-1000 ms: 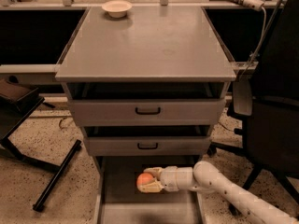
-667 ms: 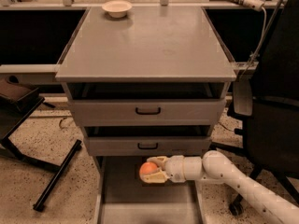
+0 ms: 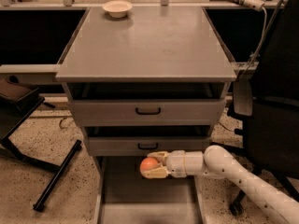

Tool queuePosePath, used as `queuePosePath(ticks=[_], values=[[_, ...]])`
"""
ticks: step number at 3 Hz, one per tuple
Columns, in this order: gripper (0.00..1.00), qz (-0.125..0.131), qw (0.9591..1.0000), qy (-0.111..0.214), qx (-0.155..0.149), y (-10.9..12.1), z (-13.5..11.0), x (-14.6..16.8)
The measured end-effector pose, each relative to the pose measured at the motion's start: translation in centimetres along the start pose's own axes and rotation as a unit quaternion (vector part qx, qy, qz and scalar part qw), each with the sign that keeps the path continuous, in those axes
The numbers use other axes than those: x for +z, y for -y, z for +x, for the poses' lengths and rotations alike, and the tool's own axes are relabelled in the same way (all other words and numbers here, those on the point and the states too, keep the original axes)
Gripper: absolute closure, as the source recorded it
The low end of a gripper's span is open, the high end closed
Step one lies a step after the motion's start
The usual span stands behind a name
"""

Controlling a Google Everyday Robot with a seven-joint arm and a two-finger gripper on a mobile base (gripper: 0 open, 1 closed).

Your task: Pick orange from bottom drawer and place on counter

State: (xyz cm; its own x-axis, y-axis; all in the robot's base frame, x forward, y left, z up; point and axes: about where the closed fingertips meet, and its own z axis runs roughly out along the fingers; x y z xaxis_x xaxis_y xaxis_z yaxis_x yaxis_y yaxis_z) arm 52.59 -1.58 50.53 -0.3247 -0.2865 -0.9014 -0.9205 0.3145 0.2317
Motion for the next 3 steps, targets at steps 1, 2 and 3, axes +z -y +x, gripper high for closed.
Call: queuePosePath(ticks=[1, 2, 3], values=[[1.0, 0.0, 0.9995, 0.031, -0.004, 1.0, -7.9, -4.2], [1.0, -0.022, 0.9983, 0.052, -0.012, 0.6, -17.5, -9.2], [1.0, -0.037, 0.9965, 0.066, -0.034, 0.0, -26.3, -13.9]])
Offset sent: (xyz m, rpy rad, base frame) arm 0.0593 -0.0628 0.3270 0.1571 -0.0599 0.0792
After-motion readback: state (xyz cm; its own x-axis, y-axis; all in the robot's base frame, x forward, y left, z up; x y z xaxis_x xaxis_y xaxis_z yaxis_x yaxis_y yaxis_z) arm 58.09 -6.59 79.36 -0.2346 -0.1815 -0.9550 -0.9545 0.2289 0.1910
